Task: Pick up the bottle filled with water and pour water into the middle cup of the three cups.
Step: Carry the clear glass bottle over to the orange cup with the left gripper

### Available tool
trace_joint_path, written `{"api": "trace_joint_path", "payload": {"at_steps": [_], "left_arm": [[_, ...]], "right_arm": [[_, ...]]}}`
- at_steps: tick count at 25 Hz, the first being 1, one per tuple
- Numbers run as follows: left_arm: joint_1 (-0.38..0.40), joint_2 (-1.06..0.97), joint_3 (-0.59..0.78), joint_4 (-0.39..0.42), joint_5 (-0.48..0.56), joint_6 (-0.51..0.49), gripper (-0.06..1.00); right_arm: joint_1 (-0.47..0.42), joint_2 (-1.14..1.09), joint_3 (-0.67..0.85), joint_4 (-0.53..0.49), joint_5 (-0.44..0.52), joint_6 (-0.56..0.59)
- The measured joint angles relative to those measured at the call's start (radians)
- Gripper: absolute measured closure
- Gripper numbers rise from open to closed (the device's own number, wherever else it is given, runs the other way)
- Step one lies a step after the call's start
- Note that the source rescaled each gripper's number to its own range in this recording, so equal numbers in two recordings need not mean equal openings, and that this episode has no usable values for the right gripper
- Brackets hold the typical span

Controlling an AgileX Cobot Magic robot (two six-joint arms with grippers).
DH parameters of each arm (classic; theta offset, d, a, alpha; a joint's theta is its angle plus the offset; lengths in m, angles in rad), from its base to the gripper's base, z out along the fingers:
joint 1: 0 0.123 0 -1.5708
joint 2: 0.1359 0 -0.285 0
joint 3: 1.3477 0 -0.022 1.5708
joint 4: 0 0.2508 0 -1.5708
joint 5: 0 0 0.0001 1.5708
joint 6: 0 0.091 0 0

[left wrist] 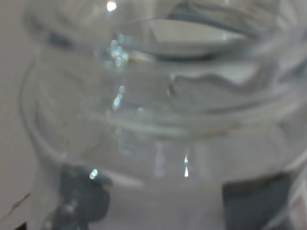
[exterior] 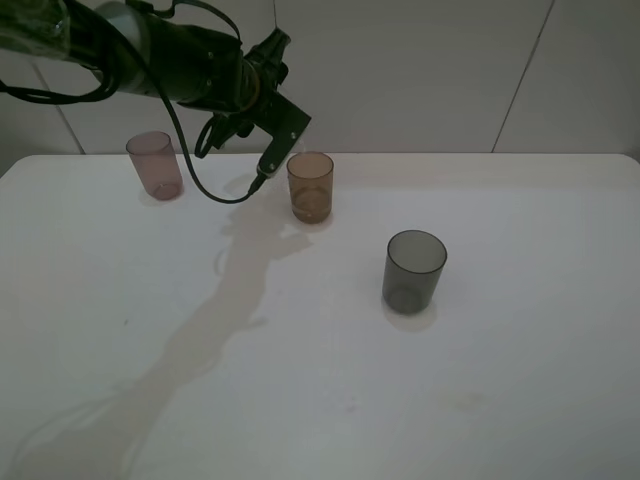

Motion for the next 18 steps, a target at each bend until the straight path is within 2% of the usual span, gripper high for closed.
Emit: {"api": "trace_joint_path", "payload": {"at_steps": [8,18], "left_arm": [[0.0,0.0,0.0,0.004,-0.009,0.028,0.92],[0.0,0.0,0.0,0.062,-0.055,0.045,0.92]], "right_arm": [[0.0,0.0,0.0,0.0,0.0,0.0],[0.0,0.0,0.0,0.0,0.0,0.0]]}}
